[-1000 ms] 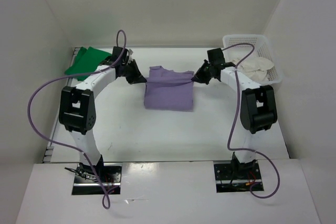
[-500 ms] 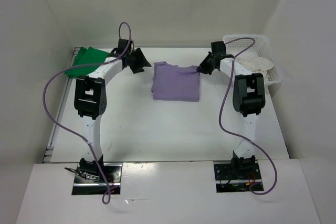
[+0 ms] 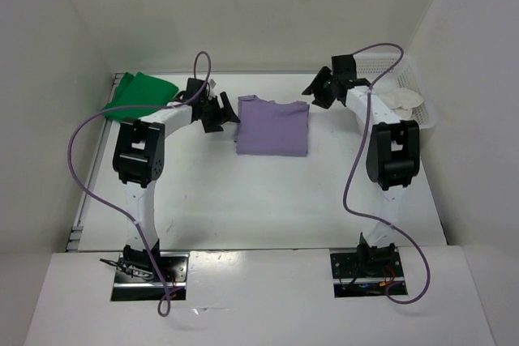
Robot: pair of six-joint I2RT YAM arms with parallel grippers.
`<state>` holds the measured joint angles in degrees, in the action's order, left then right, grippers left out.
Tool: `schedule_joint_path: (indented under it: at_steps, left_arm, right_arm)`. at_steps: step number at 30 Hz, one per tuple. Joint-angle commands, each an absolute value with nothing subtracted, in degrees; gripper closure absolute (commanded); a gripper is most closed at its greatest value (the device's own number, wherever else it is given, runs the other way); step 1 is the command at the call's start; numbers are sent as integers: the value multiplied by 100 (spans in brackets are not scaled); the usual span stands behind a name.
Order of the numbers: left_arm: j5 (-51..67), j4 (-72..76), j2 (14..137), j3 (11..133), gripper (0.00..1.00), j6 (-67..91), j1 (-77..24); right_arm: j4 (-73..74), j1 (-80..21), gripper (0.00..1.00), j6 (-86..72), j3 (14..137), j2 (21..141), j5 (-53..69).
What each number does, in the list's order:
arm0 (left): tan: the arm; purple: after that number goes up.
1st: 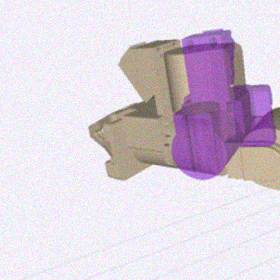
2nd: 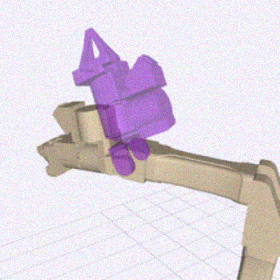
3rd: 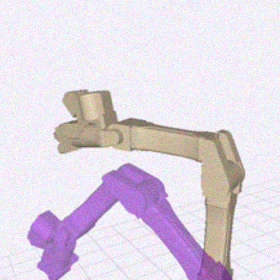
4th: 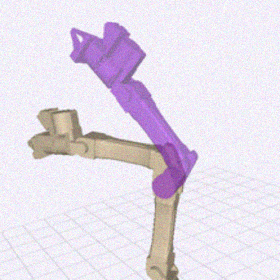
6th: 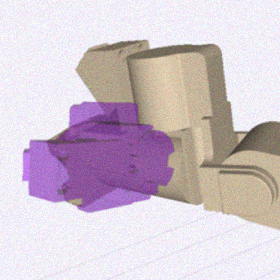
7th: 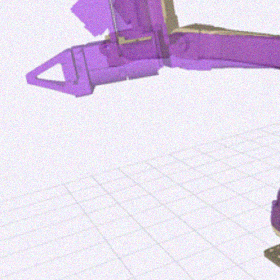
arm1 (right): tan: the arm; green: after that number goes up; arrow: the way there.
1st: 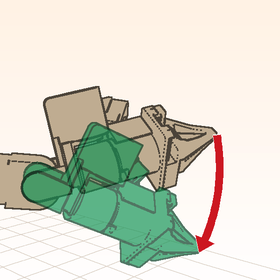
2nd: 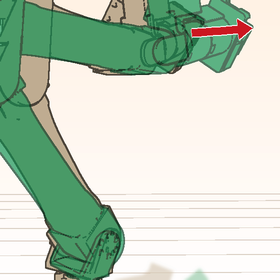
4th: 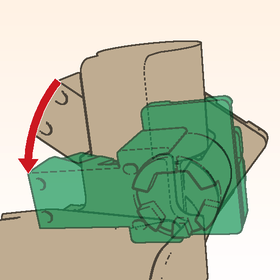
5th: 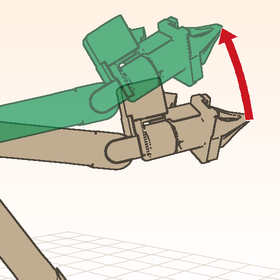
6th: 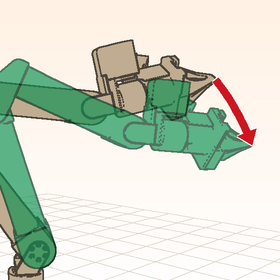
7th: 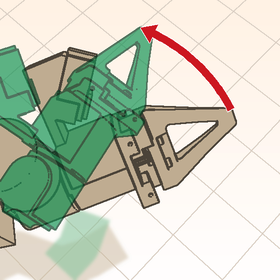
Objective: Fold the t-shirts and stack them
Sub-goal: Fold the long partially folded tshirt into a neat square, then put the neatly folded tshirt into the corner of the board with the left arm
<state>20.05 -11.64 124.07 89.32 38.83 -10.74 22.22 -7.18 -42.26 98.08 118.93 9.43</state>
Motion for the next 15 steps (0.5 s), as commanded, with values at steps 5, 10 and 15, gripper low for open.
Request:
schedule_joint_path:
  at_steps: [5, 10, 15]
  left_arm:
    - [2336, -1063, 12682, 9052, 14, 3410, -1581]
    - [2461, -853, 13201, 9237, 25, 3638, -1828]
    - [2804, 87, 13131, 8974, 62, 4394, -1951]
  right_arm:
    - [1837, -879, 43, -4175, 8316, 9828, 1186]
    - [1837, -940, 42, -4289, 7692, 8827, 1247]
    - [1837, -940, 42, -4359, 7208, 8175, 1433]
